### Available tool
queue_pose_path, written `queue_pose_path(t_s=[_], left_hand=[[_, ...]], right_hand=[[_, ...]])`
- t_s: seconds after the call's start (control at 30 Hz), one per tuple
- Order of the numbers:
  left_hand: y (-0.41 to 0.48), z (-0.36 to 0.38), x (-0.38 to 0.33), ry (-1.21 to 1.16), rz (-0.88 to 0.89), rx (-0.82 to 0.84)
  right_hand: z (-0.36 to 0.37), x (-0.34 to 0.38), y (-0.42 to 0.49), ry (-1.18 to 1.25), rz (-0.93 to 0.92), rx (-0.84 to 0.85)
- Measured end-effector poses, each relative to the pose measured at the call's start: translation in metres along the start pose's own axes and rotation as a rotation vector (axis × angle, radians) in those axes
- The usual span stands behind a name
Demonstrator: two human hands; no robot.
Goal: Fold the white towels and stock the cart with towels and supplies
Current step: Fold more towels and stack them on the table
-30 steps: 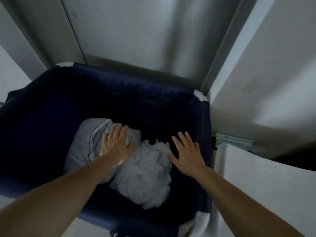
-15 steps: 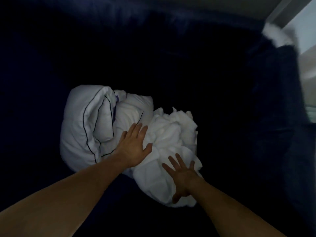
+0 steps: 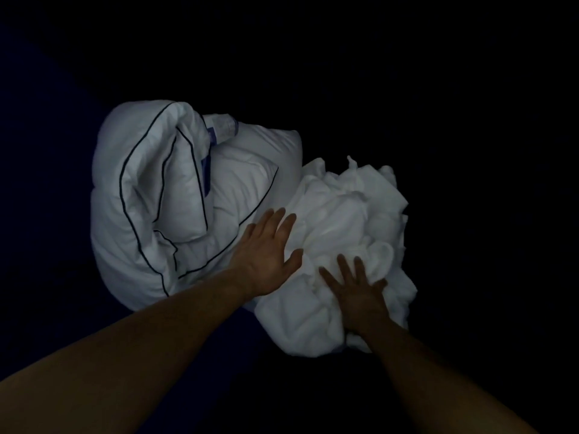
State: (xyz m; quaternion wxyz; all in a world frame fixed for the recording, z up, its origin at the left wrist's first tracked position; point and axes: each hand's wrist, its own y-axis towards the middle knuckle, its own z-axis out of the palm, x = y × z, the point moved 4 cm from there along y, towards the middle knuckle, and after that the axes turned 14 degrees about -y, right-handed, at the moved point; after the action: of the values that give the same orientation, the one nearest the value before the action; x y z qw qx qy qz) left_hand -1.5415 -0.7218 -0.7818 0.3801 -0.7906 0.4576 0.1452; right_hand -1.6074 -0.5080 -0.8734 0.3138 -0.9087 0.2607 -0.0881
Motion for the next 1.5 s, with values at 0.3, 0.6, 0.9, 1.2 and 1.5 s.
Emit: queue_pose_path(t_s=[0.3,0.6,0.9,1.2,1.5], left_hand=[[-0.013,-0.023,0.001,-0.109,0.018,0.048],[-0.072,-0.12,-0.1,-0.162,0.034,0.367],[-0.149,-0.266,-0.274,-0.113,0.288,0.08],[-0.235,-0.306,-0.44,-0.157,0.462,-0.213],[-0.306,-0.225,-0.646,-0.065,0.675,-0.306]], right_hand=[[-0.042,-0.004,-0.014,0.257,-0.011,0.002],[-0.256,-0.015,-0.117,0.557,-0.04,-0.438],[-0.448,-0.044,-0.282,0.657,0.178,-0.744],[-0.512,-0.121,-0.439,0.717,0.222,-1.063],[-0.486,-0.252,-0.633,0.641,0.333,-1.218]])
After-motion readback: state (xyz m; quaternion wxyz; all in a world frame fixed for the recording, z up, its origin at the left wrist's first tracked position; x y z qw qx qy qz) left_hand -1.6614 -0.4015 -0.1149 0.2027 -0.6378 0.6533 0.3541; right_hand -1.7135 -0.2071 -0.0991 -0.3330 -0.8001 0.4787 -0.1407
